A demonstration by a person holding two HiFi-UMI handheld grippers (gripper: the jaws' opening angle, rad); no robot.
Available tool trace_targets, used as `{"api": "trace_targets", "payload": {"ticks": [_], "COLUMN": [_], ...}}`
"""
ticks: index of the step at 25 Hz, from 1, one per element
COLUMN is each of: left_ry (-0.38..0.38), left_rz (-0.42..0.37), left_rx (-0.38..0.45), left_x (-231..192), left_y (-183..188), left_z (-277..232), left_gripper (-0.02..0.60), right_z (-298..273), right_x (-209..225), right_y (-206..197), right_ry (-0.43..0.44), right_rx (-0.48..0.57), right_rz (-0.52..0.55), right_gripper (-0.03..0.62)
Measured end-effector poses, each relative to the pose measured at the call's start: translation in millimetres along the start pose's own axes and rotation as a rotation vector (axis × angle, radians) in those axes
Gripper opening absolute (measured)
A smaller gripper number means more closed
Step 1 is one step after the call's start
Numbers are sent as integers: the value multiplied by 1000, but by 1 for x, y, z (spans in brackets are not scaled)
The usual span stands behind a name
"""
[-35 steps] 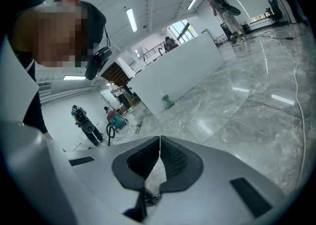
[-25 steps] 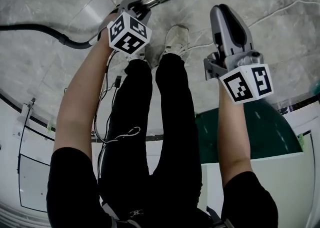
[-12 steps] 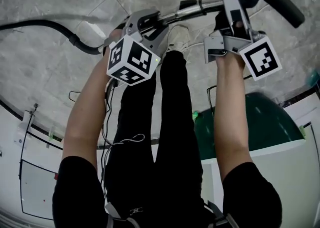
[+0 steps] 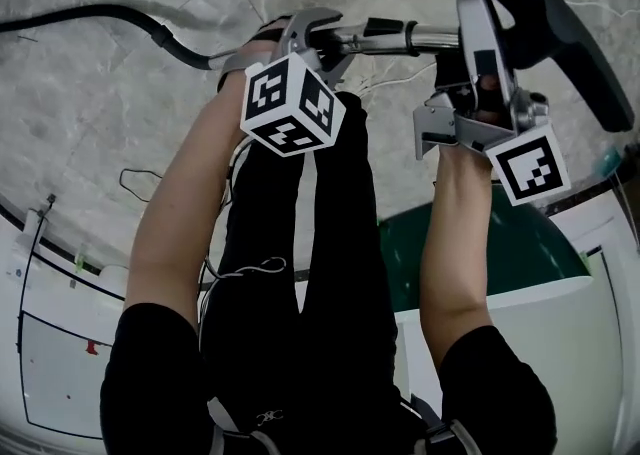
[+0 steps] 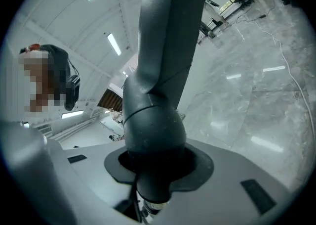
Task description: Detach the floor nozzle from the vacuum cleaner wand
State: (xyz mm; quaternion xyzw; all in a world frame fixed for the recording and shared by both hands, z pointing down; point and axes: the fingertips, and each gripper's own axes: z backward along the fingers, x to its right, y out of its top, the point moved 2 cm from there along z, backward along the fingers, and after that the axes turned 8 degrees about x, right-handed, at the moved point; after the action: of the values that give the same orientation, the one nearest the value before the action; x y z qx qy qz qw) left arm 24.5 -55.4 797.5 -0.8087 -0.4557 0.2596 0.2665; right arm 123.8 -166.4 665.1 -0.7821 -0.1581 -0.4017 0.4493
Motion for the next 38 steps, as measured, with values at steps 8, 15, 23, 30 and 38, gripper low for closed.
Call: {"api": "trace_targets", "payload": {"ticks": [8,15,23,30,38], "left_ry": [-12,-255,-754,-271,-389], "left_rz": [-58,38,268,189,191], "left_rx": [46,-22,-54,-115,-294], "left_x": [7,42,86,66,93], "left_y": [9,-2,-15,-63,-192], "left_z": [-15,1,55,13,16], "left_gripper": [43,43,44,43,42], "right_z": [-2,8,12,-8,-2], "right_x": [-6,-4,-41,14,53], "right_y": [-1,-9,-39,-69,23], "right_ry": [34,64,432,-155,-268], "right_rx": [-12,42,-49,-230,-76], "right_rz": [48,2,-92,-38,143], "right_gripper": [146,135,129,124,124]}}
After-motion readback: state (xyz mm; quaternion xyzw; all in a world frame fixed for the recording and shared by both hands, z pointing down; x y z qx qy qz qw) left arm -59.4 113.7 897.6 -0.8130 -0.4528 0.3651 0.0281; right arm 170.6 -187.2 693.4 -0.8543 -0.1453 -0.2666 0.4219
